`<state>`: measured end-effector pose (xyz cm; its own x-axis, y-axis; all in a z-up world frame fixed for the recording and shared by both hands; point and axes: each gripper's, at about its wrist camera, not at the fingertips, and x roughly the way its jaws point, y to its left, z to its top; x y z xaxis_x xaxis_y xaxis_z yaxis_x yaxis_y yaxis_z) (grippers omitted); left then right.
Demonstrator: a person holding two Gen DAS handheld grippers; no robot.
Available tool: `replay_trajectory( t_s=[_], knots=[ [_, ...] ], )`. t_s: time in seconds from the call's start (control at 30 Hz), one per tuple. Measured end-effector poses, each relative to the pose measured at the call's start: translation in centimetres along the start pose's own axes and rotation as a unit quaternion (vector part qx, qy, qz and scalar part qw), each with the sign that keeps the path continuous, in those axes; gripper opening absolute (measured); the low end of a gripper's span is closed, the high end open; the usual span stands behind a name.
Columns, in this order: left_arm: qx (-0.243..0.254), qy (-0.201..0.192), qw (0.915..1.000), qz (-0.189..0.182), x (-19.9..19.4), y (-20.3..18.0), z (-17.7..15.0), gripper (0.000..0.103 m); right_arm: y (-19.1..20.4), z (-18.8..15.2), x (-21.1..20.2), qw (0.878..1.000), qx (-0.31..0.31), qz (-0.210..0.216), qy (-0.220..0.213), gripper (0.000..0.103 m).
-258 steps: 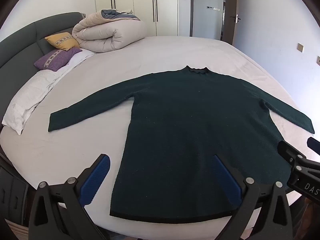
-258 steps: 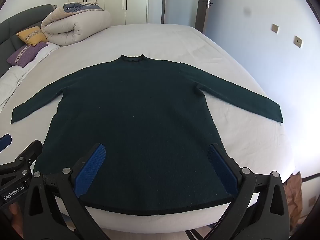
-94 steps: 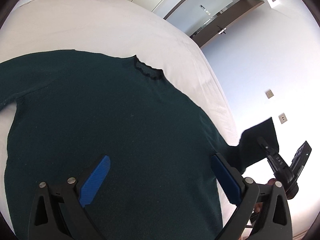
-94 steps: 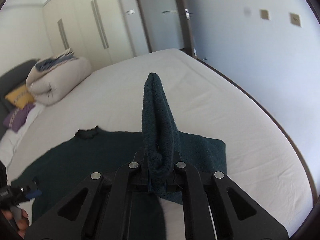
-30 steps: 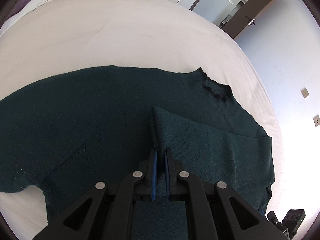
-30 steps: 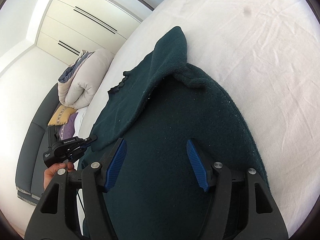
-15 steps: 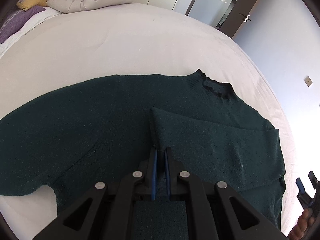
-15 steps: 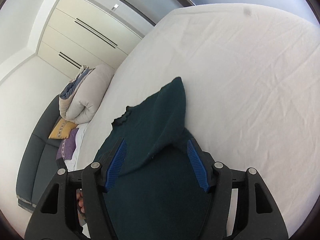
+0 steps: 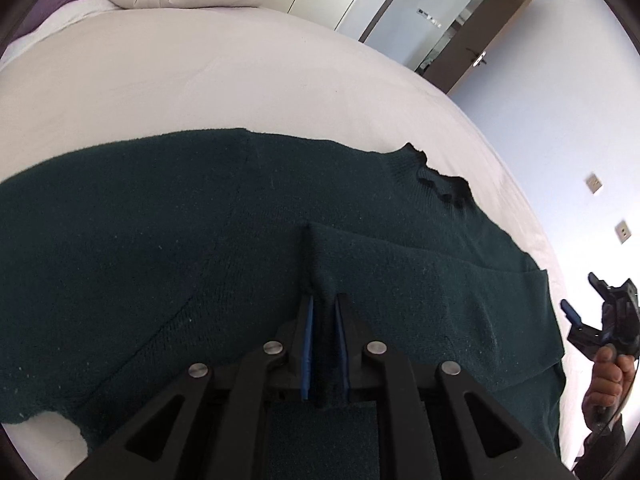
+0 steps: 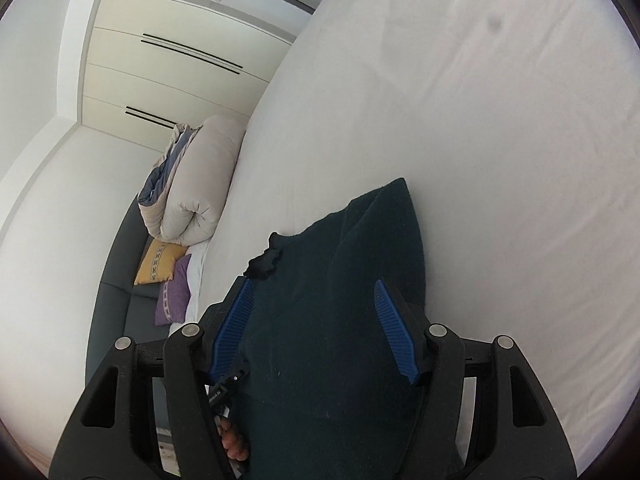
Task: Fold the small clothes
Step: 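Grasp the sweater side edge with the left gripper and fold it inward, then grasp the other sleeve cuff with the left gripper and lift it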
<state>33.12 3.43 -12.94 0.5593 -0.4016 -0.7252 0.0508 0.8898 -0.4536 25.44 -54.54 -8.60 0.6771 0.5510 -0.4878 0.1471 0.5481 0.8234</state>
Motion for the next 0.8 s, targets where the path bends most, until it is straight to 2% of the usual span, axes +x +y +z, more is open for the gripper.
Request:
replay_trajectory(
  t_s=[0.1, 0.23, 0.33, 0.43, 0.57, 0.7, 0.8],
  knots=[
    [-0.006, -0.01, 0.9998, -0.016, 0.1, 0.6, -0.2, 0.014, -0.9, 1.8, 2.1, 1.0, 0.019, 0.016, 0.006, 0.062],
    [0.01, -0.013, 0.9999, -0.001, 0.4, 0.0, -0.1, 0.015, -2.9, 2.4, 4.6, 0.998, 0.053, 0.023, 0.037, 0.061],
    [0.026, -0.018, 0.9994, 0.015, 0.3, -0.6, -0.3, 0.015, -2.7, 0.6, 4.0, 0.997, 0.039, 0.037, 0.048, 0.061],
    [0.021, -0.019, 0.9995, 0.01, 0.4, -0.4, -0.3, 0.015, -2.2, -2.2, 2.9, 0.995, 0.036, 0.058, 0.077, 0.061],
    [0.019, -0.021, 0.9996, 0.005, 0.5, -0.3, -0.4, 0.015, -1.8, -5.8, 2.2, 0.994, 0.01, 0.032, 0.108, 0.061],
    [0.02, -0.024, 0.9995, 0.005, 0.6, -0.3, -0.3, 0.015, -2.6, -7.1, 1.8, 0.996, 0.012, 0.035, 0.081, 0.06],
    [0.012, -0.023, 0.9996, -0.005, 0.5, 0.1, -0.2, 0.015, -2.3, -7.7, 2.0, 0.997, -0.013, 0.031, 0.073, 0.059]
  ],
)
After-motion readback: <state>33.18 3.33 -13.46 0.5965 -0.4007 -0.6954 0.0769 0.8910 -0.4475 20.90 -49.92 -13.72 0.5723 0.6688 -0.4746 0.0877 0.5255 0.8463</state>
